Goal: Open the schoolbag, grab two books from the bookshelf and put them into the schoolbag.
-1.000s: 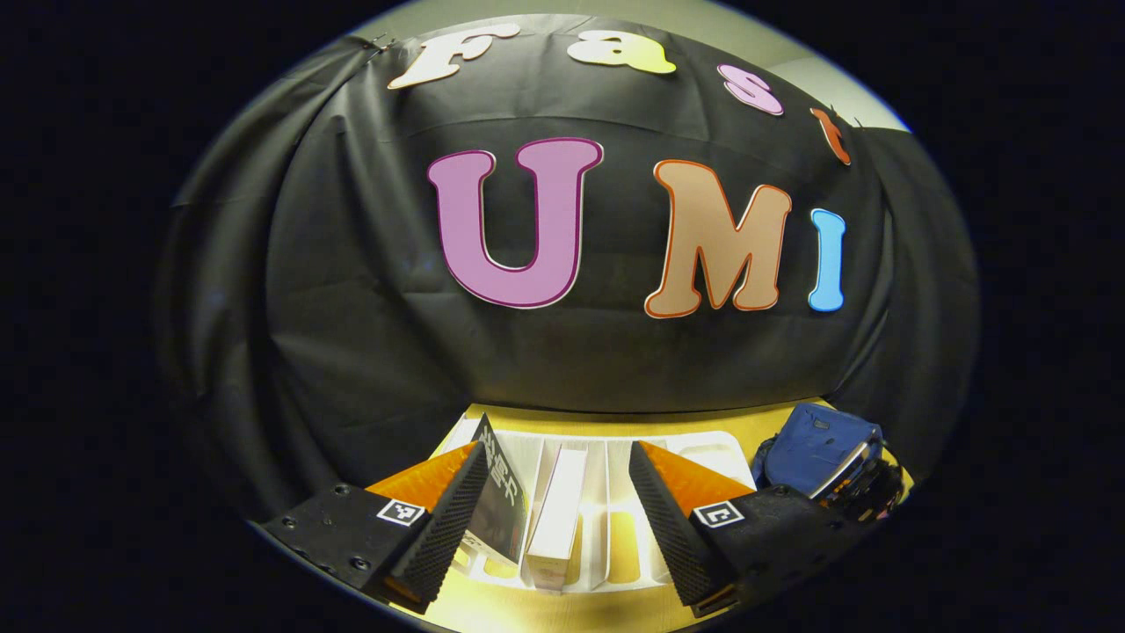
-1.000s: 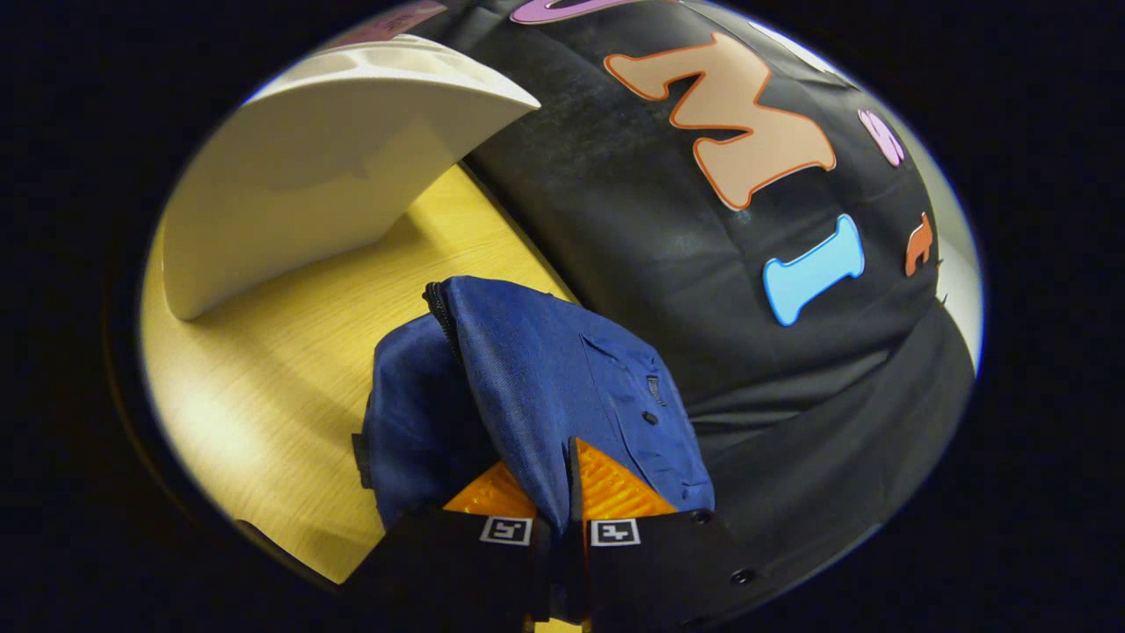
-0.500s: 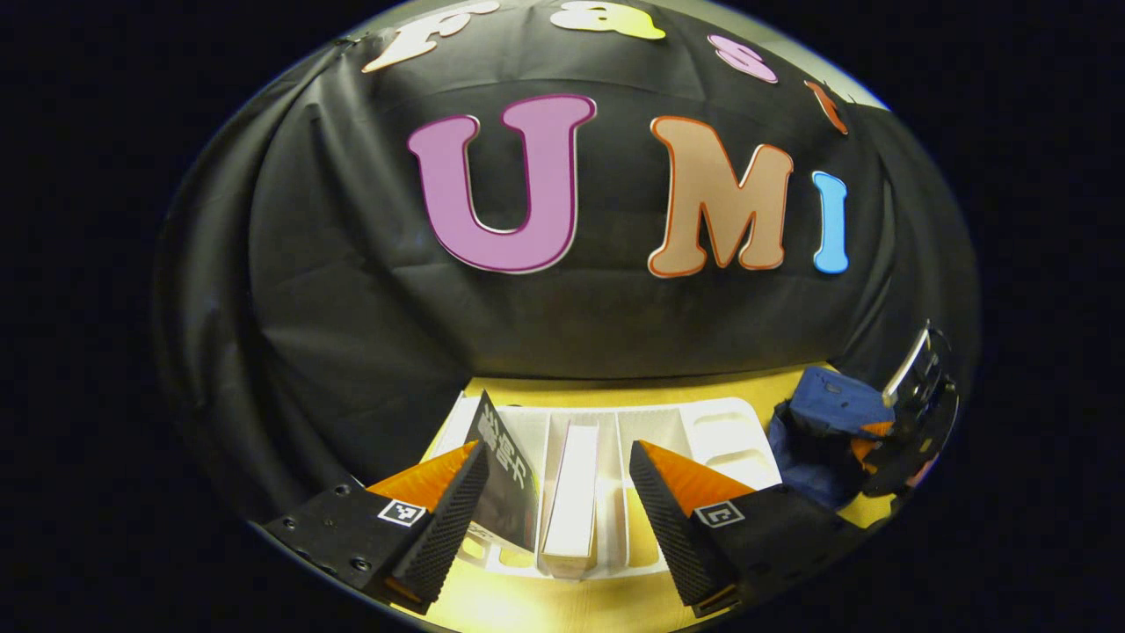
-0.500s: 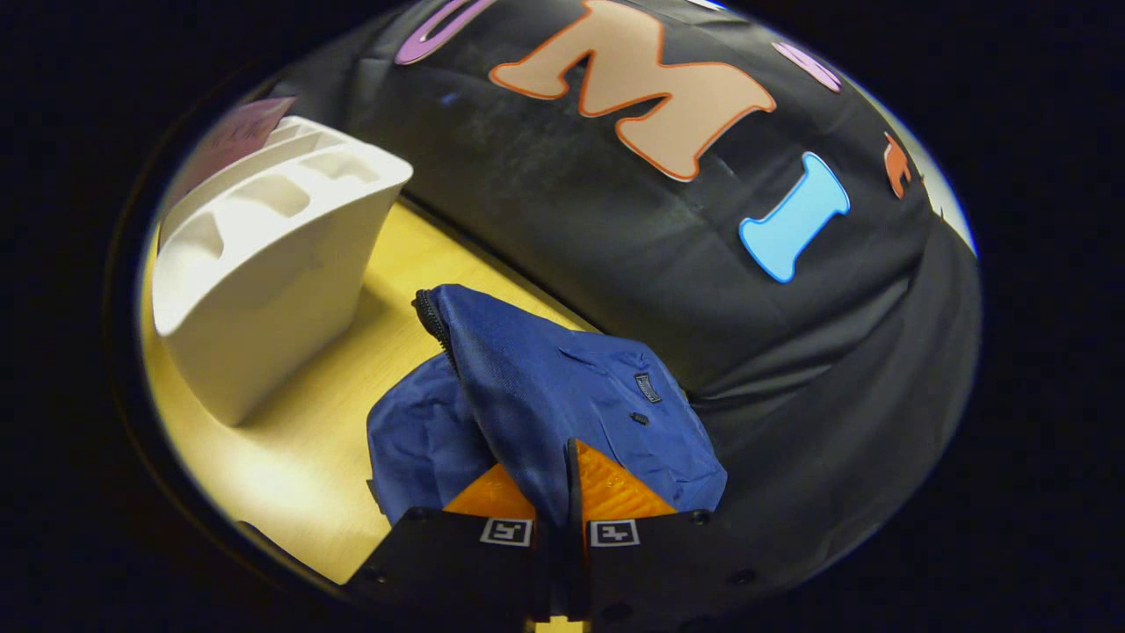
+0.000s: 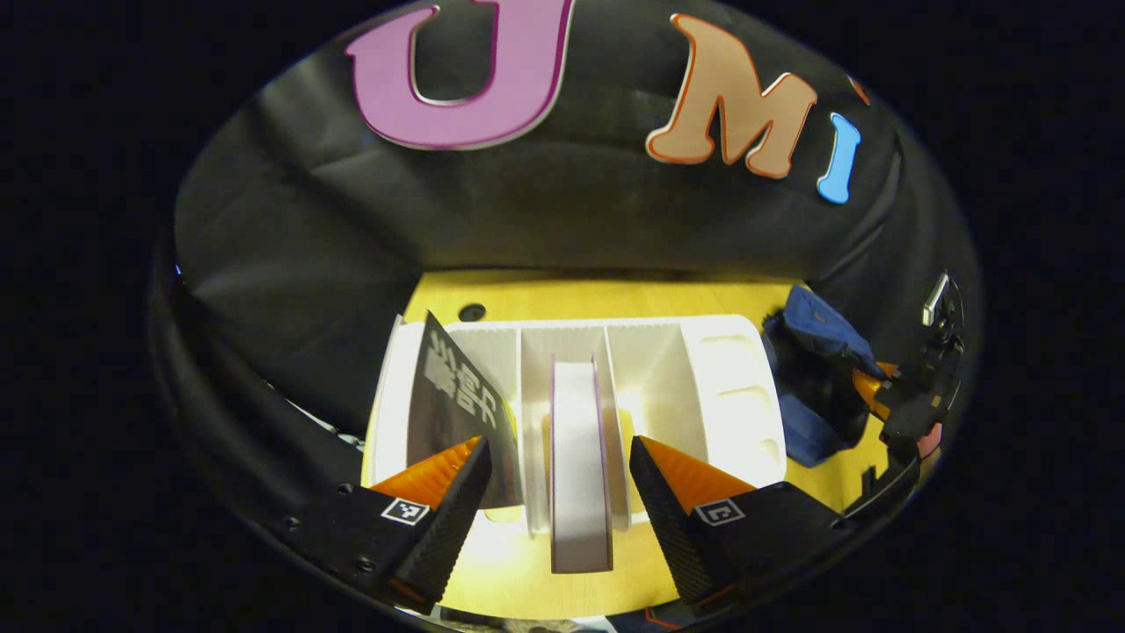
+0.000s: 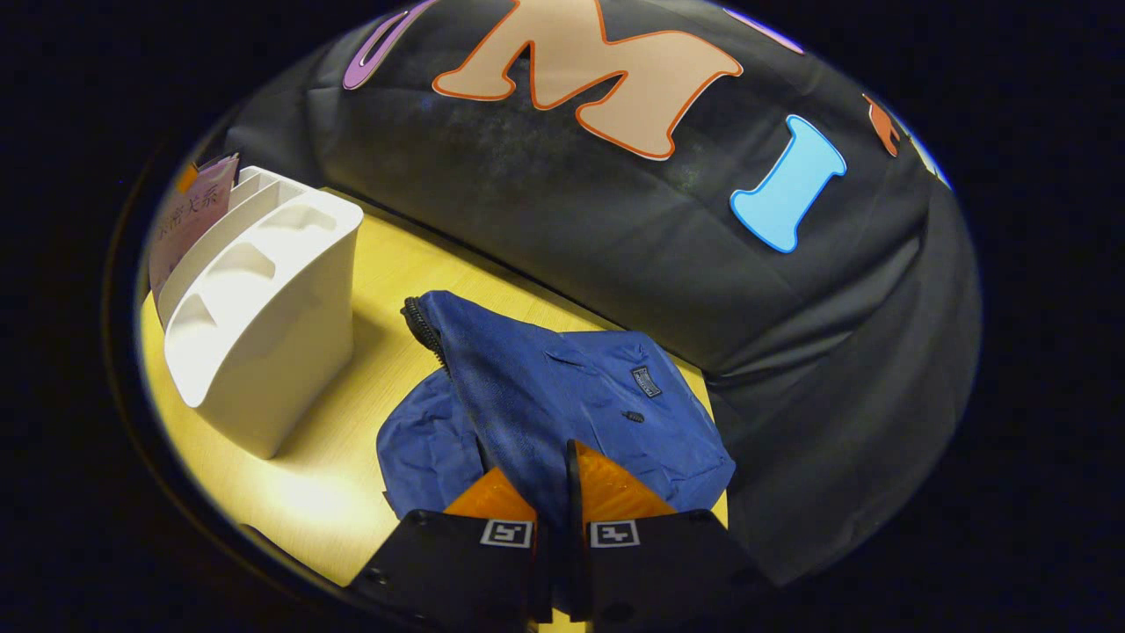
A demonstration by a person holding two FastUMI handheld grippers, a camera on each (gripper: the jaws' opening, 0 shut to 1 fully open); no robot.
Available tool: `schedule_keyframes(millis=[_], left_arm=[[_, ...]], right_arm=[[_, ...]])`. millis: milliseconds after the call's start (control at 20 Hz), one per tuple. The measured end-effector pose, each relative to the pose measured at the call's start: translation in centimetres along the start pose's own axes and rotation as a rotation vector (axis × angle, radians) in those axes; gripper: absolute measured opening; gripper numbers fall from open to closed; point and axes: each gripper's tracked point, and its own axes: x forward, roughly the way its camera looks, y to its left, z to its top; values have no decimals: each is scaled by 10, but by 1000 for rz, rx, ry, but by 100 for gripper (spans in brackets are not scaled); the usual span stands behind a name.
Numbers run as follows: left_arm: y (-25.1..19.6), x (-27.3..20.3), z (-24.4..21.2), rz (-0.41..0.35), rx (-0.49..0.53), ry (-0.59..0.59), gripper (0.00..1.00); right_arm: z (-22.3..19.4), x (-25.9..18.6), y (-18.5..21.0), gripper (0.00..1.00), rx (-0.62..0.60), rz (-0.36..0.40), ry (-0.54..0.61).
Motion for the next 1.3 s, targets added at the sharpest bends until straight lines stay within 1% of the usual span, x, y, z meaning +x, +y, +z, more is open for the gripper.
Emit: schedule_keyframes(millis=[150,200,250,300,350,400,450,500,550,600,650,700,750,900,950,1000,1100,1200,1250,1300], left_arm=[[2,14,-15,-25,55,175,92],[3,17,-18,-26,68,219,92],[4,20,-21,-25,79,272,94],[4,24,-23,-24,86,320,88],[1,26,-23,-30,89,358,89],[0,30,-25,-33,94,403,87],[1,36,-30,-32,96,446,83],[-2,41,-35,-37,88,489,82],[-3,43,-41,-44,78,538,77],[-2,46,-46,-38,67,577,73],[-3,49,-51,-37,55,602,63],[-1,53,-52,-26,47,613,61],[2,56,-54,-12,38,623,50],[2,56,-58,-13,30,663,41],[3,55,-59,-13,37,671,40],[4,53,-60,-6,36,678,39],[7,47,-62,24,18,694,39],[10,41,-63,46,-11,688,39],[12,37,-63,51,-16,682,39],[12,32,-61,54,-26,672,39]], right_arm=[[0,2,-1,10,20,8,6],[1,2,-2,12,24,10,7],[1,1,-1,10,26,12,7],[1,1,-2,12,27,13,7],[1,2,-2,12,29,15,7],[1,2,-1,12,30,17,9],[1,2,-1,12,30,18,9],[2,3,-1,10,30,19,9],[2,3,-2,12,31,20,9],[2,2,-2,10,33,21,9],[1,3,-2,10,35,21,9],[2,2,-3,10,38,21,9],[2,2,-3,12,42,21,9],[3,4,-5,12,55,21,12],[3,4,-4,10,56,19,10],[2,4,-5,12,57,20,11],[2,4,-3,11,52,23,13],[2,5,-2,12,45,28,14],[2,5,-2,10,44,31,12],[2,5,-2,12,44,33,12]])
